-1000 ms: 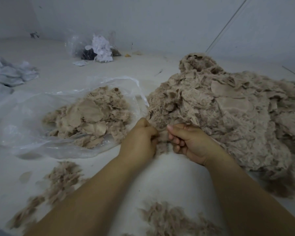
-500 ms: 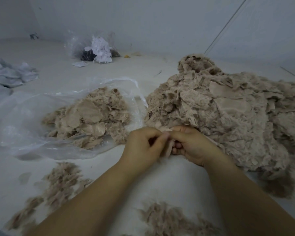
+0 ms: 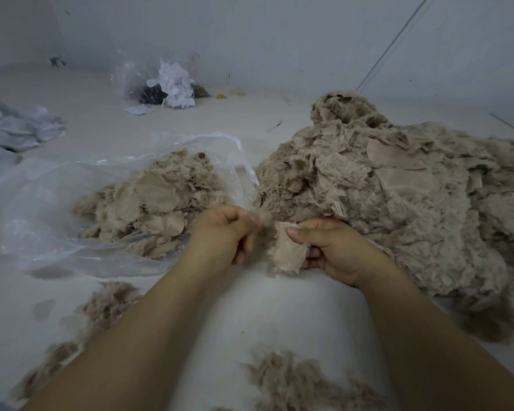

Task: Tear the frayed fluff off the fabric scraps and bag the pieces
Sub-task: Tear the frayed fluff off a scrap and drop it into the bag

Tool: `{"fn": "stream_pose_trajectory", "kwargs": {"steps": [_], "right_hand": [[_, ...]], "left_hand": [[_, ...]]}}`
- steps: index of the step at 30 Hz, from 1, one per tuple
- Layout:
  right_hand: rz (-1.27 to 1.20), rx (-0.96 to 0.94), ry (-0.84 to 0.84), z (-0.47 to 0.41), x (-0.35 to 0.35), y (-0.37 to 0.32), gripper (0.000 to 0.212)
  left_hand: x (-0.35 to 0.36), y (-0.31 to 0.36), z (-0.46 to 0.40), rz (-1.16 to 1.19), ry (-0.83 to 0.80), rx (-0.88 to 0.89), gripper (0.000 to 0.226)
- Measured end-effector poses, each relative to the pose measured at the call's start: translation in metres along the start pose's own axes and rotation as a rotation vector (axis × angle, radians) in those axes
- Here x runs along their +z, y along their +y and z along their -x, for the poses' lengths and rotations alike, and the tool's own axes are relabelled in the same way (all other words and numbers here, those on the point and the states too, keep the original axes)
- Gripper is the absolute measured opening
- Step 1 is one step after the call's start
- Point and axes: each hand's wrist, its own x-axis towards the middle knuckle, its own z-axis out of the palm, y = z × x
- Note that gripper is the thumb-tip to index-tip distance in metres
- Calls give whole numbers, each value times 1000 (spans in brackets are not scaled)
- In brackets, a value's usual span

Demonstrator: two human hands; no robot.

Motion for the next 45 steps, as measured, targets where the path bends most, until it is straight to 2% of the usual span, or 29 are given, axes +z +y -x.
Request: {"fn": "stream_pose_trajectory", "kwargs": {"steps": [3,4,5,7,9,10,13,17,20,23,28,32,33,36,38,39,42,45], "right_hand": [[-5,-5,12,0,2,-1,16],[-2,-9,14,0,2,-1,20],[1,-10,13,0,2,0,24],[3,-9,8,0,1,0,26],[9,-9,6,0,1,1,19],[12,-7,6,0,1,1,17],[26,-3,15,-1,1,2,20],[7,1,87,-3,0,3,31],[51,-11,-7,-4,-2,1,43],[165,-19,-87,-3,-2,1,25],[144,0,-58,-3,-4,1,14],[47,-6,32,-4,-5,1,30],[31,-9,41,-4,-4,1,31],[37,-8,42,-4,-3,1,30],[47,-7,38,-6,-4,2,33],[47,-3,35,-6,-4,2,35],[45,4,40,-7,-3,2,38],[13,1,60,-8,-3,2,39]], "left_hand": [[-16,8,15,-55,-717,-170,9],[-19,11,18,-154,-858,-193,13],[-19,12,20,-256,-887,-191,18],[-14,13,18,-376,-677,-169,34],[-4,12,15,-346,-407,-149,49],[0,11,14,-315,-338,-146,48],[9,8,16,-317,-371,-140,40],[7,8,14,-135,-346,-138,41],[7,6,13,-110,-313,-136,41],[10,6,15,-92,-279,-135,41],[9,8,12,121,-111,-91,34],[5,8,11,137,-233,-118,25],[3,8,7,185,-158,-58,26],[-8,10,-12,413,205,150,22],[-6,2,-16,301,283,151,51],[-2,-4,-13,159,269,124,54],[13,-14,-2,-437,107,183,24],[22,-16,1,-917,-50,259,33]]}}
